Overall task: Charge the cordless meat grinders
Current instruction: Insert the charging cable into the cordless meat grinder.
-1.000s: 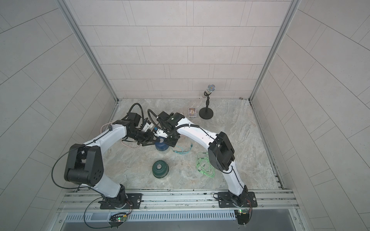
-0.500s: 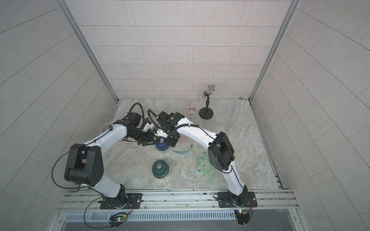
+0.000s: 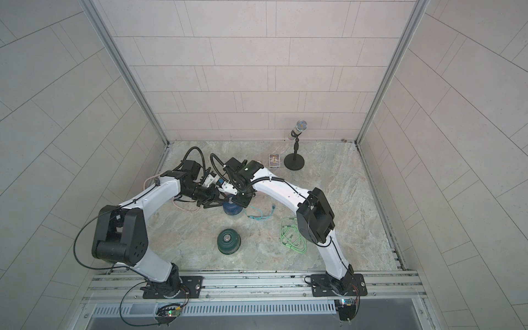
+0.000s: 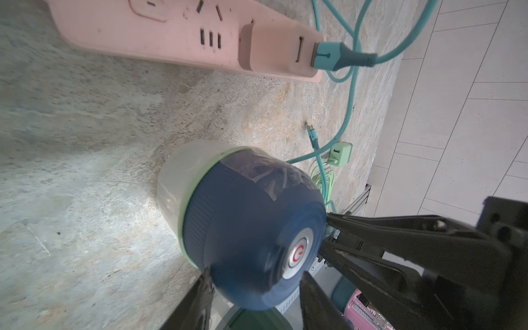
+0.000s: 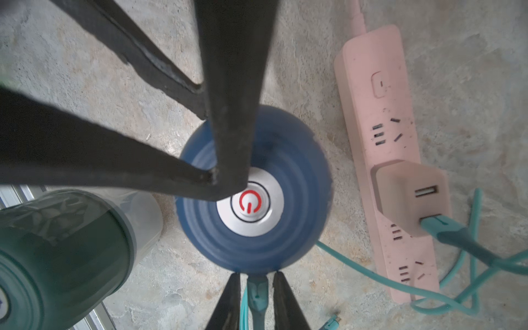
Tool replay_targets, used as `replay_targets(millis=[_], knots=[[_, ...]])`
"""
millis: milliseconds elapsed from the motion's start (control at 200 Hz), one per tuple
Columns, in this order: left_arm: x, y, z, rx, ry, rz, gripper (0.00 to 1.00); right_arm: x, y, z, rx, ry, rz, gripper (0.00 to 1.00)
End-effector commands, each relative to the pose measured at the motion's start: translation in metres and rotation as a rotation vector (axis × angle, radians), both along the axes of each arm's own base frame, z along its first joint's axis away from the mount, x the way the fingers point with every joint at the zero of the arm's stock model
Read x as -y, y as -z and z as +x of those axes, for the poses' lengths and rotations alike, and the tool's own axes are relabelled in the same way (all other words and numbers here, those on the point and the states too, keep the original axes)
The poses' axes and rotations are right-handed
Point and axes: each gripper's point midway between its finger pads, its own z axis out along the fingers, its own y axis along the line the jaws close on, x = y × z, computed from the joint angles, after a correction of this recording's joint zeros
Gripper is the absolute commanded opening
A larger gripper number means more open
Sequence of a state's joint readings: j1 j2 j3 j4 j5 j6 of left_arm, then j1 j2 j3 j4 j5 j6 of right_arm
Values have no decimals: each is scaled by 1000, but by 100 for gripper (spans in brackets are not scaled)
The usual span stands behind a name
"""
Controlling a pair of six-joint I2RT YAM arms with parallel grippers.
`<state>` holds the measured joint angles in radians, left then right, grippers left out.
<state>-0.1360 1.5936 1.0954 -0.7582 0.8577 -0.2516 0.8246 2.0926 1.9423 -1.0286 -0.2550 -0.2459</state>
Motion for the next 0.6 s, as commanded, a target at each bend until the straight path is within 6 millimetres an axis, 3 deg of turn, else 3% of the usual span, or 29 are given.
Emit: replay_targets(millis=[0, 320, 590], knots=[[10, -27, 3, 52, 46, -87, 53, -25, -8, -6, 29, -57, 84, 26], [-20, -34, 18, 81, -13, -41, 55, -4, -28, 3, 62, -9, 83, 48], [-41, -38, 29, 150, -62, 61, 55, 20, -60, 28, 116, 135, 166, 64]])
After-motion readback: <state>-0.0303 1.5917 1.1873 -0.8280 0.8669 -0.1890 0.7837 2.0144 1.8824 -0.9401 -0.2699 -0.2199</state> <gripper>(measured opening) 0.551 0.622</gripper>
